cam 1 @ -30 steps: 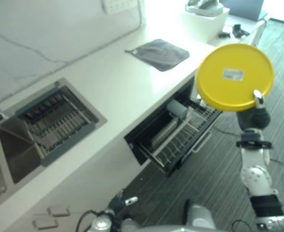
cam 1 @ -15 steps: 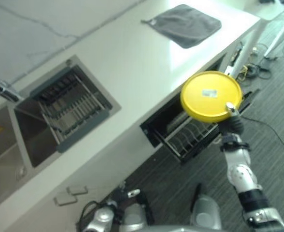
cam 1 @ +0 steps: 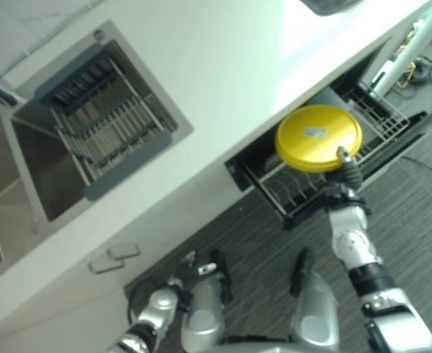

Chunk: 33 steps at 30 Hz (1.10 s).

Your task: Place the dishes in the dishwasher.

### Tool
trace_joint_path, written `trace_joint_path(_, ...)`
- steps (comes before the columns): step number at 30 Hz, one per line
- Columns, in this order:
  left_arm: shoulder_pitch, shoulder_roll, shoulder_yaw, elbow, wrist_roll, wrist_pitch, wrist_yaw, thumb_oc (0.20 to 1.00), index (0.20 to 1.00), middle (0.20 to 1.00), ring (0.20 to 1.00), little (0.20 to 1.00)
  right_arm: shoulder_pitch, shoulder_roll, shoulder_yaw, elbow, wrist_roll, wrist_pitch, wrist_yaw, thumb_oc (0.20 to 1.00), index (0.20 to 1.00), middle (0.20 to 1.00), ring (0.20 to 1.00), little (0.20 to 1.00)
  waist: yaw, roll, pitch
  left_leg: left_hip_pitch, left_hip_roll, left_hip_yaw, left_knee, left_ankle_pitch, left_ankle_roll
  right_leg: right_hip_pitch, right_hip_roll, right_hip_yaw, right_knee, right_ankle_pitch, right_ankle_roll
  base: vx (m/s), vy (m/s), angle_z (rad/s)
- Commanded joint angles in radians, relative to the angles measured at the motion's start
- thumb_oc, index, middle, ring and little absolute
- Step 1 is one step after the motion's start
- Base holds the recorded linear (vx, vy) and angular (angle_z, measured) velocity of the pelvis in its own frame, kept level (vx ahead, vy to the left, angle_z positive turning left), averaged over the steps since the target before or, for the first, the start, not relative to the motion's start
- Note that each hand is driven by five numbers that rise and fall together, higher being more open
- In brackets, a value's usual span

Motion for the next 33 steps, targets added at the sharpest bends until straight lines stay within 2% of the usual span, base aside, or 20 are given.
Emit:
trace_joint_path(1,0.006,0.05,-0.012,0.003,-0.024,-0.029,0.006,1.0,1.0,1.0,1.0,1.0,-0.065,0.018,-0.024,-0.068,-0.086,-0.035,0.027,0.2,0.2,0.2,0.2,0.2,0.01,-0.034,-0.024,-0.03,0.026,-0.1,0.08,-0.019,0.007,0.031,-0.049,0.009,-0.001,0.04,0.029,0.0,0.0,0.0)
trace_joint_path(2,0.002,0.051,-0.013,0.004,-0.028,-0.032,0.002,1.0,1.0,1.0,1.0,1.0,-0.079,0.009,-0.025,-0.042,-0.131,-0.023,-0.002,0.2,0.2,0.2,0.2,0.2,0.012,-0.032,-0.021,-0.026,0.026,-0.111,0.086,-0.037,-0.003,0.034,-0.049,0.019,0.01,0.022,0.038,0.0,0.0,0.0)
trace_joint_path(4,-0.008,0.051,-0.017,-0.001,-0.03,-0.03,0.002,1.0,1.0,1.0,1.0,1.0,-0.111,-0.012,-0.023,-0.007,-0.227,0.001,-0.056,0.2,0.2,0.2,0.2,0.2,0.015,-0.031,-0.013,-0.041,0.028,-0.103,0.085,-0.016,0.004,0.021,-0.047,0.011,0.005,0.04,0.026,-0.05,-0.009,0.02)
trace_joint_path(5,-0.01,0.057,-0.02,-0.022,-0.029,-0.015,0.004,1.0,1.0,1.0,1.0,1.0,-0.116,-0.034,-0.011,0.001,-0.275,0.002,-0.087,0.2,0.2,0.2,0.2,0.2,0.017,-0.031,-0.008,-0.034,0.026,-0.115,0.089,-0.034,-0.009,0.025,-0.044,0.021,0.014,0.022,0.039,-0.05,-0.015,0.09)
trace_joint_path(7,-0.012,0.057,-0.03,-0.043,-0.027,-0.003,0.012,1.0,1.0,1.0,1.0,1.0,-0.162,-0.058,0.012,0.055,-0.376,0.001,-0.172,0.2,0.2,0.2,0.2,0.2,0.029,-0.029,0.0,-0.037,0.021,-0.123,0.088,-0.034,-0.005,0.025,-0.044,0.023,0.014,0.021,0.037,-0.05,-0.003,0.13)
trace_joint_path(8,-0.024,0.057,-0.034,-0.039,-0.027,-0.005,0.009,1.0,1.0,1.0,1.0,1.0,-0.215,-0.077,0.012,0.106,-0.475,0.027,-0.223,0.2,0.2,0.2,0.2,0.2,0.037,-0.026,0.006,-0.05,0.019,-0.118,0.087,-0.018,0.008,0.014,-0.045,0.012,0.011,0.038,0.024,-0.06,0.003,0.07)
trace_joint_path(9,-0.031,0.057,-0.039,-0.033,-0.027,-0.008,0.004,1.0,1.0,1.0,1.0,1.0,-0.268,-0.108,0.026,0.161,-0.569,0.046,-0.246,0.2,0.2,0.2,0.2,0.2,0.048,-0.023,0.009,-0.048,0.018,-0.131,0.095,-0.038,0.001,0.015,-0.048,0.018,0.027,0.017,0.036,-0.06,0.002,0.01)
trace_joint_path(11,-0.038,0.063,-0.04,-0.027,-0.027,-0.013,-0.008,1.0,1.0,1.0,1.0,1.0,-0.342,-0.159,0.057,0.21,-0.706,0.089,-0.278,0.2,0.2,0.2,0.2,0.2,0.061,-0.02,0.015,-0.055,0.016,-0.138,0.1,-0.038,0.001,0.012,-0.049,0.013,0.032,0.016,0.035,-0.01,0.013,0.04)
trace_joint_path(15,-0.046,0.071,-0.047,-0.016,-0.031,-0.03,-0.034,1.0,1.0,1.0,1.0,1.0,-0.462,-0.261,0.151,0.26,-0.902,0.151,-0.28,0.2,0.2,0.2,0.2,0.2,0.076,-0.018,0.029,-0.076,0.015,-0.15,0.104,-0.033,0.001,-0.009,-0.049,0.016,0.051,0.009,0.033,-0.04,0.038,0.06)
trace_joint_path(19,-0.053,0.077,-0.045,-0.026,-0.02,-0.041,-0.03,1.0,1.0,1.0,1.0,1.0,-0.498,-0.332,0.224,0.257,-1.059,0.175,-0.273,0.2,0.2,0.2,0.2,0.2,0.081,-0.02,0.036,-0.093,0.014,-0.157,0.102,-0.028,0.002,-0.028,-0.045,0.019,0.069,0.001,0.029,-0.02,0.039,0.04)
trace_joint_path(21,-0.054,0.084,-0.056,-0.023,0.0,-0.057,-0.027,1.0,1.0,1.0,1.0,1.0,-0.526,-0.364,0.277,0.301,-1.17,0.154,-0.295,0.2,0.2,0.2,0.2,0.2,0.089,-0.022,0.036,-0.104,0.012,-0.166,0.101,-0.026,0.005,-0.034,-0.04,0.019,0.074,-0.005,0.027,-0.01,0.021,0.11)
trace_joint_path(22,-0.057,0.089,-0.06,-0.014,0.004,-0.079,-0.027,1.0,1.0,1.0,1.0,1.0,-0.553,-0.386,0.326,0.302,-1.262,0.167,-0.314,0.2,0.2,0.2,0.2,0.2,0.093,-0.024,0.036,-0.118,0.016,-0.169,0.102,-0.023,0.004,-0.049,-0.038,0.018,0.087,-0.01,0.027,-0.02,0.021,0.19)
trace_joint_path(24,-0.062,0.095,-0.068,-0.02,-0.003,-0.093,-0.021,1.0,1.0,1.0,1.0,1.0,-0.585,-0.403,0.378,0.323,-1.404,0.169,-0.324,0.2,0.2,0.2,0.2,0.2,0.1,-0.026,0.037,-0.137,0.018,-0.176,0.107,-0.021,0.006,-0.066,-0.033,0.021,0.1,-0.016,0.024,-0.03,0.021,0.14)
trace_joint_path(25,-0.072,0.098,-0.066,-0.024,-0.007,-0.087,-0.023,1.0,1.0,1.0,1.0,1.0,-0.595,-0.413,0.401,0.312,-1.464,0.19,-0.332,0.2,0.2,0.2,0.2,0.2,0.101,-0.027,0.037,-0.144,0.02,-0.177,0.109,-0.021,0.005,-0.073,-0.032,0.02,0.106,-0.018,0.025,-0.02,0.01,0.09)
trace_joint_path(26,-0.082,0.102,-0.067,-0.028,-0.01,-0.084,-0.026,1.0,1.0,1.0,1.0,1.0,-0.613,-0.429,0.438,0.322,-1.501,0.193,-0.319,0.2,0.2,0.2,0.2,0.2,0.106,-0.028,0.037,-0.149,0.019,-0.181,0.11,-0.021,0.006,-0.075,-0.03,0.017,0.108,-0.02,0.024,-0.02,-0.015,0.11)
trace_joint_path(28,-0.104,0.125,-0.087,-0.044,-0.003,-0.097,-0.029,1.0,1.0,1.0,1.0,1.0,-0.708,-0.46,0.596,0.4,-1.569,0.179,-0.263,0.2,0.2,0.2,0.2,0.2,0.132,-0.04,0.037,-0.18,0.025,-0.194,0.118,-0.02,0.009,-0.091,-0.025,0.001,0.121,-0.028,0.019,-0.04,-0.051,0.23)
trace_joint_path(33,-0.124,0.154,-0.114,-0.057,0.006,-0.118,-0.034,1.0,1.0,1.0,1.0,1.0,-0.778,-0.473,0.753,0.471,-1.687,0.147,-0.232,0.2,0.2,0.2,0.2,0.2,0.155,-0.06,0.037,-0.219,0.041,-0.205,0.125,-0.014,0.006,-0.113,-0.017,-0.02,0.132,-0.031,0.013,-0.01,-0.038,0.17)
